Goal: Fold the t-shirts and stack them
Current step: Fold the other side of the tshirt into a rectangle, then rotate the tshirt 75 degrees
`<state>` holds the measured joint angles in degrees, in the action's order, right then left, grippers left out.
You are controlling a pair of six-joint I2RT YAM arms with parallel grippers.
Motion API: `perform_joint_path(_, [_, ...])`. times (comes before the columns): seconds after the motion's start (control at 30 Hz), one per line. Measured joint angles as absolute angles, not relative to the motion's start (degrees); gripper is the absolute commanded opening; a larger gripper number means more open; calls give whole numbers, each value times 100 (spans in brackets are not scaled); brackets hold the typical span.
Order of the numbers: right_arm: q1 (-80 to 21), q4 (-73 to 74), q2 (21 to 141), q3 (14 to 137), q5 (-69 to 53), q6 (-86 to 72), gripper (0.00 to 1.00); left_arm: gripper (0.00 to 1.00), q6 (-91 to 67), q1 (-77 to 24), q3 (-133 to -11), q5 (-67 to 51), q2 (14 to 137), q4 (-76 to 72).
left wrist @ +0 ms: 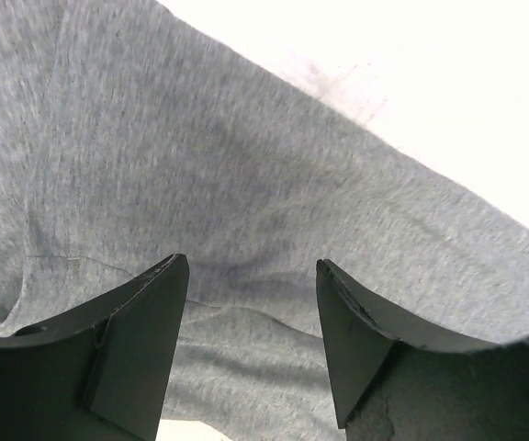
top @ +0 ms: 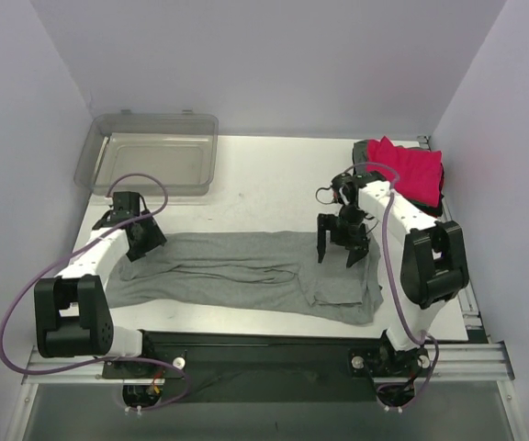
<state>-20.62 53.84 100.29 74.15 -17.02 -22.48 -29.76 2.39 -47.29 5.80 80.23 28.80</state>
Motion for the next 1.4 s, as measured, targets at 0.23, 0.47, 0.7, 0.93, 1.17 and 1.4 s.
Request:
perform_joint_path(0.23, [-1514, 5214, 10492, 7428, -1164, -2250, 75, 69, -3017, 231, -4713, 375, 8138, 2746])
perform_joint_path(0.47, [-1498, 5009, 11327, 7671, -757, -2283, 75, 69, -3361, 506, -4497, -237, 8648, 2110])
perform_joint_path(0.7, [-1509, 5094, 12062, 8571, -631, -2322, 75, 68, -3562, 1007, -4405, -657, 8641, 1876])
perform_joint_path(0.93, [-1546, 5284, 12927, 10110, -626, -2377, 75, 69, -3557, 1214, -4377, -617, 8606, 1846])
perform_joint_path(1.17, [-1634, 5690, 13885, 11858, -644, -2355, 76, 68, -3527, 1365, -4368, -311, 8525, 1981])
perform_joint_path(1.4, [-1697, 5951, 14433, 12947, -755, -2357, 79, 69, -3413, 1522, -4178, 30, 8211, 2263])
